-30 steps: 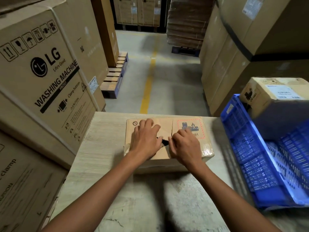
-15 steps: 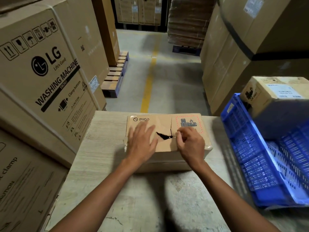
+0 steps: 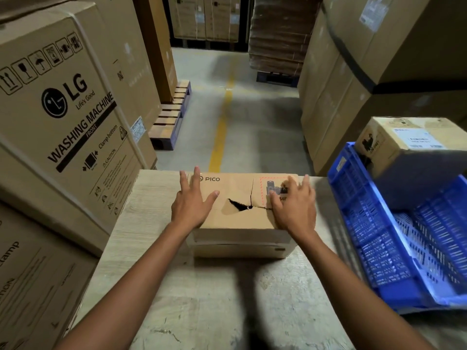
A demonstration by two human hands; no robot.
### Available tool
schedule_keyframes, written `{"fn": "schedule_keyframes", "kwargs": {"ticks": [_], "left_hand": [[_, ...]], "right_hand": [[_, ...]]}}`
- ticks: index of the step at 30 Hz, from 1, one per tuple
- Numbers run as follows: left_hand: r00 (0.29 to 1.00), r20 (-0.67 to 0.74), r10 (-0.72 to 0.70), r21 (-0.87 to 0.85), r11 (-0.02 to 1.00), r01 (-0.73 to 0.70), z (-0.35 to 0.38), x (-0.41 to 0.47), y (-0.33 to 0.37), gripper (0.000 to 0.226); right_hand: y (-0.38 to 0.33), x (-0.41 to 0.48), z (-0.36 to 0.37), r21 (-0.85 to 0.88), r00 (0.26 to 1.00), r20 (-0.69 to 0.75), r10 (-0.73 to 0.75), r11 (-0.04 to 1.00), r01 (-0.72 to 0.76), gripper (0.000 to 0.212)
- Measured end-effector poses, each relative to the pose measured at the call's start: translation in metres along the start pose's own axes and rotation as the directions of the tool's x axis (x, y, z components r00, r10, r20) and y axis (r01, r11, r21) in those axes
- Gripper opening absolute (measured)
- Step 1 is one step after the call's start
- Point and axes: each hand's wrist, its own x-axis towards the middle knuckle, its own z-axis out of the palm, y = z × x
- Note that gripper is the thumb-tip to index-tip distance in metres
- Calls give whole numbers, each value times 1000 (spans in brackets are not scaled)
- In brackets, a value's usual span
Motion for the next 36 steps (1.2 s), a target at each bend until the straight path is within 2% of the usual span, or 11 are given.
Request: {"fn": "schedule_keyframes", "kwargs": {"ticks": [4,10,17,20,23,25,27,29,31,34,36], "left_hand": [[999,36,-29,-53,998,31,-1,5,-1,83],[997,-10,-71,-117,991,69,0,9,5,77],[982,-24,-188,-393,905,164,22,7,23,69],[970,-30,-243,-274,935,226,39,-2,25,65],[976,-193,-99,-175,982,65,31,2,18,64],[937,-339,81,-232,958,-167,8,7,23,64],[895,-415,165,-343,882,-322,-23,12,41,62],[923,-352,156,-489,810,-323,-52,21,63,53],[978,-185,95,-637,747,-193,-76,29,77,44],[999,30,41,-701,713,-8,-90,33,79,42],[985,161,63,-726,684,75,-90,27,80,52]], "right_hand": [[2,2,-11,206,962,80,260,940,-271,75],[22,7,-32,502,956,236,176,820,-275,43],[-15,29,-91,394,998,30,56,917,-63,36],[-39,31,-111,183,998,-4,-67,981,66,47],[-53,28,-103,92,989,-69,-128,987,134,53],[-57,24,-90,234,977,-164,-137,957,173,42],[-61,19,-78,430,959,-259,-118,875,224,28],[-68,10,-68,565,951,-305,-53,794,225,26],[-74,3,-54,632,957,-285,58,762,142,31],[-79,-3,-39,647,963,-116,245,754,-113,46],[-78,0,-39,725,944,13,329,647,-236,51]]}}
